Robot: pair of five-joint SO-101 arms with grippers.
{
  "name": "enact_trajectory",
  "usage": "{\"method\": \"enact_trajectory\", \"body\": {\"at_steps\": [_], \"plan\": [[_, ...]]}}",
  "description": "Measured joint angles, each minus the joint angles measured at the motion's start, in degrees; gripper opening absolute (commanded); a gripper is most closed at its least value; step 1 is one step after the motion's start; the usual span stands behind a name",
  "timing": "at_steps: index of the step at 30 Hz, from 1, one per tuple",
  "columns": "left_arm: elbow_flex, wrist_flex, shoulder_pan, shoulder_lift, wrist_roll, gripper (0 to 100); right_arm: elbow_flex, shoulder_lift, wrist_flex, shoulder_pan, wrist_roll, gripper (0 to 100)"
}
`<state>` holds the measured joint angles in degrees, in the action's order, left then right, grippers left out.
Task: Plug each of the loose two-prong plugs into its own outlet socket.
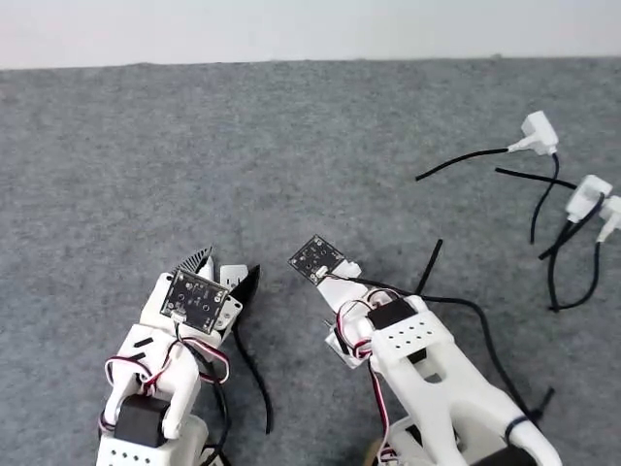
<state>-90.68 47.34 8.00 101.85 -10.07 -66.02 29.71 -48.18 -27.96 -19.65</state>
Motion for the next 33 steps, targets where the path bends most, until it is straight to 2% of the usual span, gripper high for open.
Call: {"method": "enact_trajectory", "body": {"at_steps": [26, 28, 33], "plan": [[0.0, 0.0, 0.0, 0.0, 0.0, 24, 0.6, -1.8, 0.0, 0.0, 0.0, 0.9], [0.0, 0.0, 0.0, 0.0, 0.0, 24, 2.3, -2.5, -2.2, 0.0, 0.0, 0.9], [0.0, 0.0, 0.0, 0.0, 0.0, 24, 14.0, -2.6, -16.0, 0.0, 0.0, 0.9]]}}
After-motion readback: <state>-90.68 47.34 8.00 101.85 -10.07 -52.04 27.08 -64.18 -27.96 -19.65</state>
